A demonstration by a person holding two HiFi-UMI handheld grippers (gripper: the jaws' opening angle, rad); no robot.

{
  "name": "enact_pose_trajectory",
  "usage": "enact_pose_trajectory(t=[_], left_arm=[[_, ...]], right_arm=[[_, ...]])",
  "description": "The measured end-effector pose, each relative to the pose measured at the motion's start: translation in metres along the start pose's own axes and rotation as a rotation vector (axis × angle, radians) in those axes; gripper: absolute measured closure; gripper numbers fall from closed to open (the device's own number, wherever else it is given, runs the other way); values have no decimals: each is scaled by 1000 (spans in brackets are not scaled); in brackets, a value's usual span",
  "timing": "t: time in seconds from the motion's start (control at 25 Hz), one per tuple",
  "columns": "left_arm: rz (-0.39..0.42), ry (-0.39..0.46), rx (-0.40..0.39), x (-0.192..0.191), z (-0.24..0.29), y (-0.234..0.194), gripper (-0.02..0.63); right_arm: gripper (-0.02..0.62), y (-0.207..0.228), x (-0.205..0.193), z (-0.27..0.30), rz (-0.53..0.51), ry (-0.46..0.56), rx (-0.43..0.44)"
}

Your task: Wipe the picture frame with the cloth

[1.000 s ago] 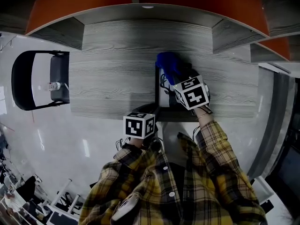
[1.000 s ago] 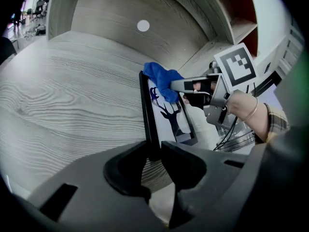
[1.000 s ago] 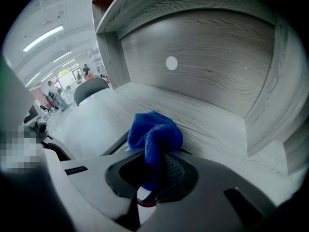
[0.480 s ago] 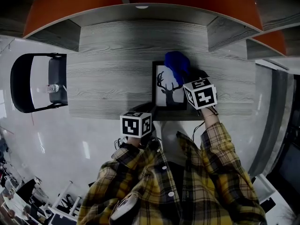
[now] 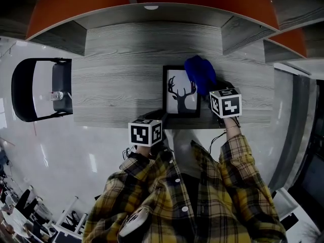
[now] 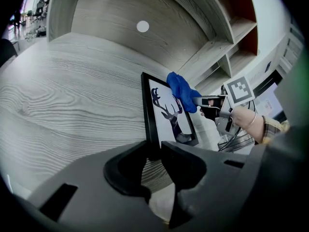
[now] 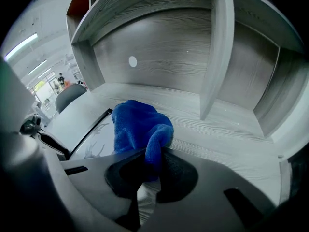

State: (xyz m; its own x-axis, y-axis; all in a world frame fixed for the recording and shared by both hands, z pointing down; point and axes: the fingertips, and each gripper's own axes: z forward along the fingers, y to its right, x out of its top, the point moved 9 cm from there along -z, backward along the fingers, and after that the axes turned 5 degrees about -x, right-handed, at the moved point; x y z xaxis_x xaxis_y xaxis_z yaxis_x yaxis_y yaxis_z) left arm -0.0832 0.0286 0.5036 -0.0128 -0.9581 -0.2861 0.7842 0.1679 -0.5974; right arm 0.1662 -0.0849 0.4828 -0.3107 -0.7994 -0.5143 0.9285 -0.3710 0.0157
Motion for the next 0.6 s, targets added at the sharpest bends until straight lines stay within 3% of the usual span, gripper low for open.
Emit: enact_pose_trajectory(t=[0.2,0.6], left_arm=[[2,3,-4,1,0,-1,508],[2,1,3,0,0,1,508]], right_arm=[[555,-9,13,-23,37,89,64],[555,-112,81,-92,-31,348,385]])
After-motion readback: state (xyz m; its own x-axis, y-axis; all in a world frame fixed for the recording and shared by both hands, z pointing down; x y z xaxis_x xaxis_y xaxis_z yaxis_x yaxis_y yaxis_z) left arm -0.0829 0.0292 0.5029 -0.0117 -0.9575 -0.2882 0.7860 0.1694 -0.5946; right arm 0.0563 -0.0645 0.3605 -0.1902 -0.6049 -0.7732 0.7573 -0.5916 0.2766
